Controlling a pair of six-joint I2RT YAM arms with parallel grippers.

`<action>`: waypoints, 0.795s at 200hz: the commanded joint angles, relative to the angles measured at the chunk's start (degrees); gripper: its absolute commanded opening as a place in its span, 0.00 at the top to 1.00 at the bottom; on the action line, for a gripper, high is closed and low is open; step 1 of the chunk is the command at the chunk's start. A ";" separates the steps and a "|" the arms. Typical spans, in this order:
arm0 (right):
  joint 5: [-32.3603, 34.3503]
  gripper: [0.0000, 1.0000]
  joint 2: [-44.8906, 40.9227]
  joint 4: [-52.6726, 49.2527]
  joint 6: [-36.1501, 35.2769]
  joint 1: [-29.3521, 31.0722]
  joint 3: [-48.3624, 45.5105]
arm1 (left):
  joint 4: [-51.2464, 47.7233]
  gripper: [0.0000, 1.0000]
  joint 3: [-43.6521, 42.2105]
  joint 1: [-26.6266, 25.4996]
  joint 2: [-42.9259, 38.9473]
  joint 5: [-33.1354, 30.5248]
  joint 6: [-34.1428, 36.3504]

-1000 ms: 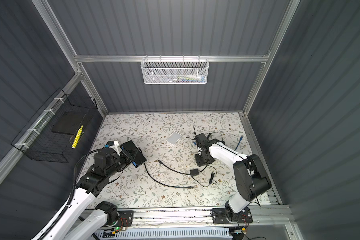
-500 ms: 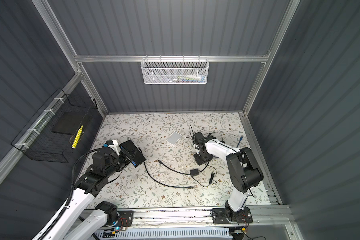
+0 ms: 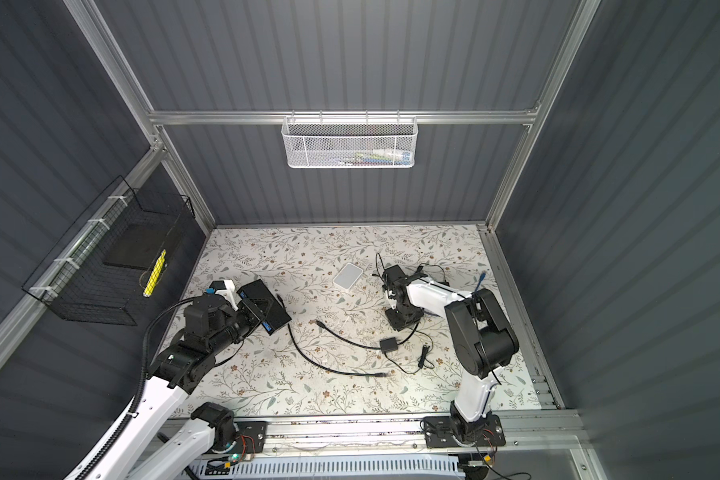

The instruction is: Insert the plug into the switch port

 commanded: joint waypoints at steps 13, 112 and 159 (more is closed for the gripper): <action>-0.06 0.71 1.83 0.08 -0.22 0.07 -0.85 | 0.09 1.00 1.82 0.38 -1.36 -0.51 1.11; -2.32 0.89 -0.49 -0.11 0.63 -0.01 -1.45 | -1.61 1.00 1.86 0.38 -2.98 -1.57 1.32; -2.27 0.98 -5.94 4.43 0.57 -0.01 -2.64 | -2.28 1.00 2.50 0.39 -3.22 -1.61 1.41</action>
